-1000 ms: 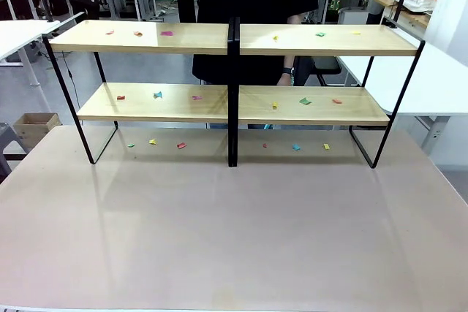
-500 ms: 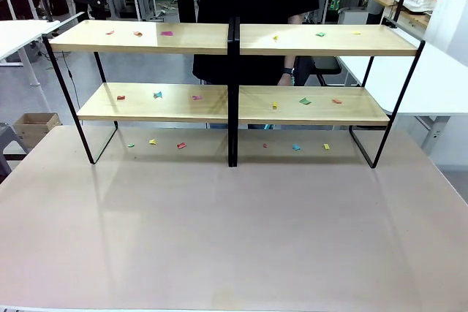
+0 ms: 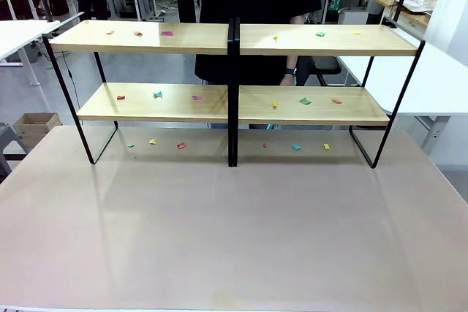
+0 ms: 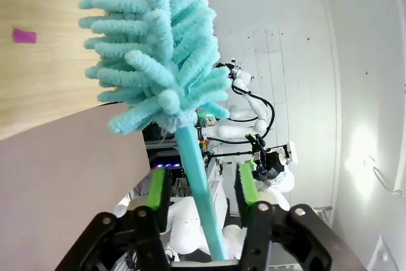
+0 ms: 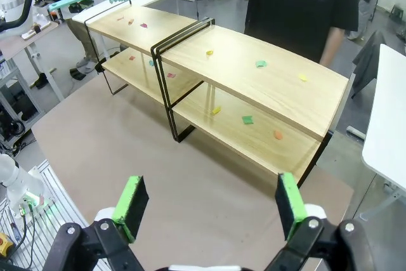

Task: Clean the shelves.
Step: Pick up the Duster when the human hands it over.

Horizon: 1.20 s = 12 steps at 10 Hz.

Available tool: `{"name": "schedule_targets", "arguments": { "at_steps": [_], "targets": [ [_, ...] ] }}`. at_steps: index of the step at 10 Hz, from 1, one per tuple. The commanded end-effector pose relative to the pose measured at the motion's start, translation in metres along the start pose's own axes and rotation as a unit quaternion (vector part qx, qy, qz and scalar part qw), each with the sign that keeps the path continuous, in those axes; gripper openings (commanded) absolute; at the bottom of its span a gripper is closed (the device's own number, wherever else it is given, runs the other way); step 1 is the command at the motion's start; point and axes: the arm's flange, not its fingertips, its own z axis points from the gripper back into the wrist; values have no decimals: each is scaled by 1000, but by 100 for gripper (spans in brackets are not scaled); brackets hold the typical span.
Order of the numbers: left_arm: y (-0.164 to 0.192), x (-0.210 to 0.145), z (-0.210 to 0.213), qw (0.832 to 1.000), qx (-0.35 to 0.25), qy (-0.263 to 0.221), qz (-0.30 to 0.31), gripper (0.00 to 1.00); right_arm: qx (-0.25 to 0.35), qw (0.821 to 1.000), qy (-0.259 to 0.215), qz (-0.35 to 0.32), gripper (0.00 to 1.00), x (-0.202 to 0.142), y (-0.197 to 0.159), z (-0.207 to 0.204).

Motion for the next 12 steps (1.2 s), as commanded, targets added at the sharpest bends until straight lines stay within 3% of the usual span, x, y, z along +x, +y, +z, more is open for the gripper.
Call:
{"name": "schedule_targets", "arguments": {
  "at_steps": [1, 2, 3, 8, 10, 12],
  "targets": [
    [-5, -2, 0, 1000, -5, -15, -5, 13, 1, 1000, -1, 0, 100, 0, 0, -1],
    [-5, -2, 0, 1000, -1, -17, -8, 3, 1, 1000, -1, 0, 100, 0, 0, -1],
    [-6, -2, 0, 1000, -1, -17, -9, 0, 1, 1000, -1, 0, 100, 0, 0, -1],
    [-15, -12, 10, 999, -17, -1, -32, 0, 1, 1000, -1, 0, 100, 0, 0, -1],
    [-58, -52, 64, 985, -1, 69, -160, 0, 1, 1000, -1, 0, 100, 0, 0, -1],
    [-83, -96, 136, 959, 37, 88, -266, 0, 1, 1000, -1, 0, 100, 0, 0, -1]
  ]
}}
